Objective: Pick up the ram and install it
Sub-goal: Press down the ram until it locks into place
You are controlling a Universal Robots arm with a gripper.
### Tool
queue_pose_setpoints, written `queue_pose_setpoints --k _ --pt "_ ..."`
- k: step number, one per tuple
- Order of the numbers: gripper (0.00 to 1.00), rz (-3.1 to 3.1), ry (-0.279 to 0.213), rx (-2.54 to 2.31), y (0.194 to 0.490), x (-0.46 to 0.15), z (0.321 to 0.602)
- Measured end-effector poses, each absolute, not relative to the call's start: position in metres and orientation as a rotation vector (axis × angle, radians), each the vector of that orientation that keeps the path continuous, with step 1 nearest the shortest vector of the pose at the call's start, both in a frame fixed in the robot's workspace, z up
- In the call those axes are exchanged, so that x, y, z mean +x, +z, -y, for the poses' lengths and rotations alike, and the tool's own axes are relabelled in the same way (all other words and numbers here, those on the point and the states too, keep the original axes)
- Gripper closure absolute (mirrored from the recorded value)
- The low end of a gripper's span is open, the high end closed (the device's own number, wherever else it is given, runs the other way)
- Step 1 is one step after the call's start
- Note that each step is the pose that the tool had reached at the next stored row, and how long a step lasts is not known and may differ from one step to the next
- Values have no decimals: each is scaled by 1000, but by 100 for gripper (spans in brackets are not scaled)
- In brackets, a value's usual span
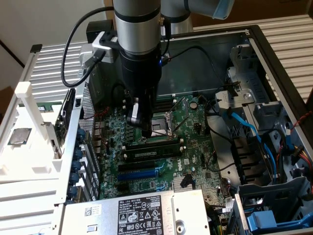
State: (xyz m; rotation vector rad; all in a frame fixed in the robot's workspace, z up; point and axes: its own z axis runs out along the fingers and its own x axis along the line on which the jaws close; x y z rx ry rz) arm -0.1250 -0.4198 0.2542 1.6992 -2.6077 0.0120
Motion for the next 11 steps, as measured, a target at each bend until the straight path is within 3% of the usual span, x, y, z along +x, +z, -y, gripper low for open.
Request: queue_pose_setpoints --k 11 --pt "90 2683 34 1573 254 -123 420"
